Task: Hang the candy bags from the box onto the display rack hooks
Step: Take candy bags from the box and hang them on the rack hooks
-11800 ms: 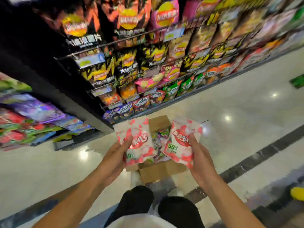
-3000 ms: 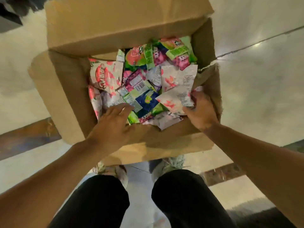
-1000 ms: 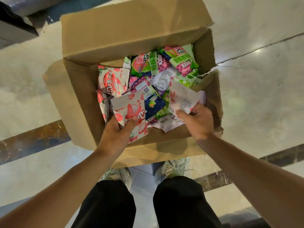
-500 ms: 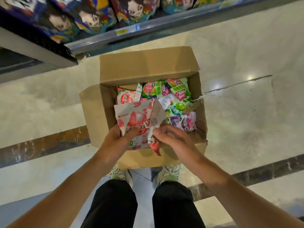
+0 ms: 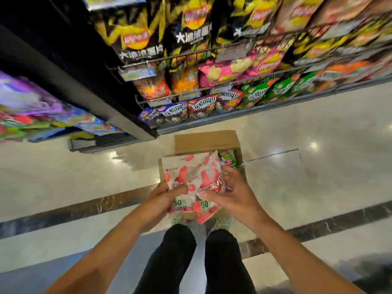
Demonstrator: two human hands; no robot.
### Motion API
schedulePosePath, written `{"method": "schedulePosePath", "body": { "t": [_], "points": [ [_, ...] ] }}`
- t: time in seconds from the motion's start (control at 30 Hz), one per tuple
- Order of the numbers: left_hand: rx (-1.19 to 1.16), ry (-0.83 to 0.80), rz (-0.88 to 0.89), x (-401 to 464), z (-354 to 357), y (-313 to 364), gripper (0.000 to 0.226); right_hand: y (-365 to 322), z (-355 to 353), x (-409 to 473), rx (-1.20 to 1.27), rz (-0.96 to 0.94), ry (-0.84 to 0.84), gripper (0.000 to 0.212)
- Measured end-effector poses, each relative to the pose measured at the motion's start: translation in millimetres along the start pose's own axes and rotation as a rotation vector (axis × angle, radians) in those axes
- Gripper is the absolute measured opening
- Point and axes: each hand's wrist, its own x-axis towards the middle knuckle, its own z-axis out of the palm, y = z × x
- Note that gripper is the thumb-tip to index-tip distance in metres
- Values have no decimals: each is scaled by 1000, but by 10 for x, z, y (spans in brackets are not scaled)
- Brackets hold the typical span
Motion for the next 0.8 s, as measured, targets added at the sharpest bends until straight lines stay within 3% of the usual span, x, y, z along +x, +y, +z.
{"method": "schedulePosePath", "body": {
  "t": [0.1,0.2,0.27,0.47,0.8],
  "points": [
    [19,55,67,-584,-30,286,82,-475,52,-605,74,-26,79,60],
    [25,76,111,-1195,28,607,43,-861,95,-1185,121,-82,167,43],
    [63,86,161,-1532,26,727,30,-1025,121,-1510,168,-87,175,38],
    [95,142,259,-2322,32,731,26,-1240,186,-2252,214,-194,215,34],
    [11,349,478,-3422,45,166,32,-1197,406,-2987,252,-335,-5,26]
  ]
}}
